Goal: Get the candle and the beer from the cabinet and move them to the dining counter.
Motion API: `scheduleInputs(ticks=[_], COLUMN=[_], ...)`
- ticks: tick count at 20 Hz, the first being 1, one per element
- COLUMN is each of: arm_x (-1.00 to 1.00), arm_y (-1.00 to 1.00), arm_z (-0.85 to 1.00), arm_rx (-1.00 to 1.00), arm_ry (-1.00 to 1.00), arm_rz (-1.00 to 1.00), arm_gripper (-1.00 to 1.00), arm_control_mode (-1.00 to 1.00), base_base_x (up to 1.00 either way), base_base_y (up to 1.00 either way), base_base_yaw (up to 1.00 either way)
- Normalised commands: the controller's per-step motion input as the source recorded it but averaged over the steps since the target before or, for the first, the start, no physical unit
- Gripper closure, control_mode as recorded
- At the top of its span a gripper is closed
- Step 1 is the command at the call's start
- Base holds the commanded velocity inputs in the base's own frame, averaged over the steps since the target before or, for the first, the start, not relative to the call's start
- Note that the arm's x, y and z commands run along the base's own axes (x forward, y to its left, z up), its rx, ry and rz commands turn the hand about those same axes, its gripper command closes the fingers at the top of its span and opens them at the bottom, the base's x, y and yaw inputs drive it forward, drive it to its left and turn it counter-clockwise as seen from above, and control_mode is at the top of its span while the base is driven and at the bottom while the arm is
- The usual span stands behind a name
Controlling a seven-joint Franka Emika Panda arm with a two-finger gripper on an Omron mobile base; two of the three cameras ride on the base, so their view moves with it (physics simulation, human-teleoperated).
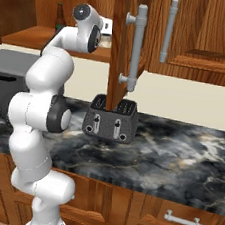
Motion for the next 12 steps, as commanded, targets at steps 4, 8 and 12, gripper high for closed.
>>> scheduleInputs(ticks=[4, 8, 12], arm_x=[0.16, 0.16, 0.16], arm_y=[0.00, 0.00, 0.00], arm_z=[-0.02, -0.03, -0.04], arm_rx=[0.00, 0.00, 0.00], arm_ry=[0.00, 0.00, 0.00], arm_rz=[0.00, 0.00, 0.00], arm_gripper=[-1.00, -1.00, -1.00], arm_control_mode=[-1.00, -1.00, -1.00], base_base_x=[0.00, 0.00, 0.00], base_base_y=[0.00, 0.00, 0.00], base_base_yaw=[0.00, 0.00, 0.00])
